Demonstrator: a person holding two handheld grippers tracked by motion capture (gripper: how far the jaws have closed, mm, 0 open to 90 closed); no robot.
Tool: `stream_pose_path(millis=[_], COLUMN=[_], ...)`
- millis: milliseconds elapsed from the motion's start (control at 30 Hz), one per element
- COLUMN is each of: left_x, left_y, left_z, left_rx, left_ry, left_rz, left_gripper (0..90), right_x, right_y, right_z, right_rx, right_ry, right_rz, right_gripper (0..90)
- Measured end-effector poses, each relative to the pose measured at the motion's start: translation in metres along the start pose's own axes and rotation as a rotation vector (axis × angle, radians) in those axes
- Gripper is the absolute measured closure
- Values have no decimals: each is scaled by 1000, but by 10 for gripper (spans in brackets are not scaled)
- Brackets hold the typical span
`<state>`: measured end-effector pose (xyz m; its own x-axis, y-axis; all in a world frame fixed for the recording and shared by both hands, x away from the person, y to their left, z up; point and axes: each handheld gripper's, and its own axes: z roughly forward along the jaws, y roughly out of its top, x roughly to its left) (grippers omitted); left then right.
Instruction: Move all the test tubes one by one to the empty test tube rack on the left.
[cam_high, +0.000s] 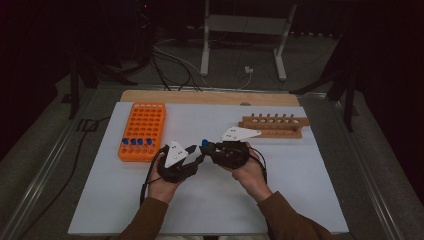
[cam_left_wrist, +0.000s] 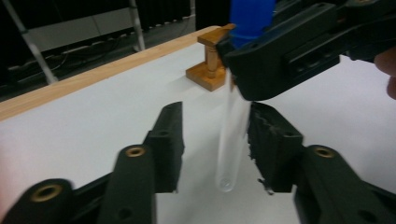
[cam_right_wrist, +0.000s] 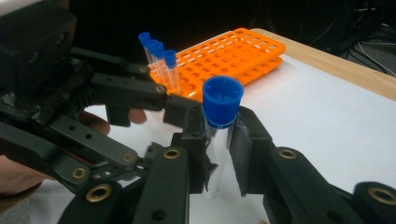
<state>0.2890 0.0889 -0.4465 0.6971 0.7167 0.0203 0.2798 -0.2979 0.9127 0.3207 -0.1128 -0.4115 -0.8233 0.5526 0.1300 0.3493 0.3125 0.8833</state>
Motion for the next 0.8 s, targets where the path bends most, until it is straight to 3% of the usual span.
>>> stream_pose_path(millis=[267, 500, 800], left_x=[-1, -1, 7], left_y=[-1, -3, -9], left_z=[0, -1, -4], left_rx=[4, -2, 5], left_ry=[-27, -34, -18], left_rz=[23, 21, -13], left_gripper=[747, 780, 781], right_x=[3, 4, -3], right_y=[0, 0, -1], right_z=[3, 4, -6], right_rx=[2, 4, -26], right_ry=[16, 25, 43], right_rz=[-5, -7, 11], right_gripper=[766, 761, 523])
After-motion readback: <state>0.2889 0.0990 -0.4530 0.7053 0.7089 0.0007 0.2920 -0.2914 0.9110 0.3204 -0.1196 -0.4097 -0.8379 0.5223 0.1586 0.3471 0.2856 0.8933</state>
